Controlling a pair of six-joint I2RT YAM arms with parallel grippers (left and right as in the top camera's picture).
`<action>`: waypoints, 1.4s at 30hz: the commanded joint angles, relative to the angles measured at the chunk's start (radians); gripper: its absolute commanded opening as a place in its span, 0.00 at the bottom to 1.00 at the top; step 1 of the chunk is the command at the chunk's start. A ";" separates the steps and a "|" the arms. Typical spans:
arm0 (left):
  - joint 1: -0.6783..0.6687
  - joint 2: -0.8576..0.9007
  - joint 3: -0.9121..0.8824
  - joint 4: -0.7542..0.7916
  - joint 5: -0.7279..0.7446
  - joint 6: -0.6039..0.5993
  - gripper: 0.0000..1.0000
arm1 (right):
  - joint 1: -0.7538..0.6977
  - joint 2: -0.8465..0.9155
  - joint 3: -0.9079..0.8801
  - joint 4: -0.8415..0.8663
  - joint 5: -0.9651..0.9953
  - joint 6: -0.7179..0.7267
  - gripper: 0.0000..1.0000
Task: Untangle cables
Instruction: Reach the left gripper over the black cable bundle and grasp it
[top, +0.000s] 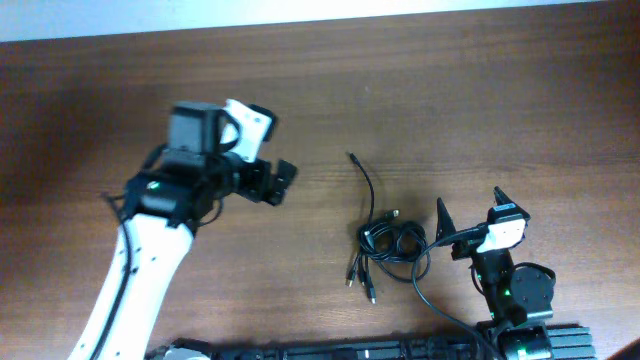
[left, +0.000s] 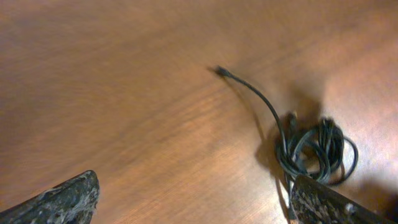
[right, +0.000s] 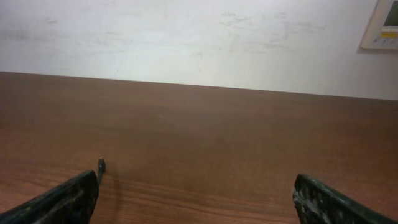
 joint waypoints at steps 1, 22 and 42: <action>-0.075 0.090 0.023 0.001 0.008 0.017 0.99 | 0.006 -0.006 -0.005 -0.006 0.008 0.008 0.99; -0.426 0.488 0.023 0.245 -0.150 -0.037 0.99 | 0.006 -0.006 -0.005 -0.006 0.008 0.008 0.99; -0.564 0.636 0.023 0.343 -0.230 -0.119 0.98 | 0.006 -0.006 -0.005 -0.006 0.008 0.008 0.99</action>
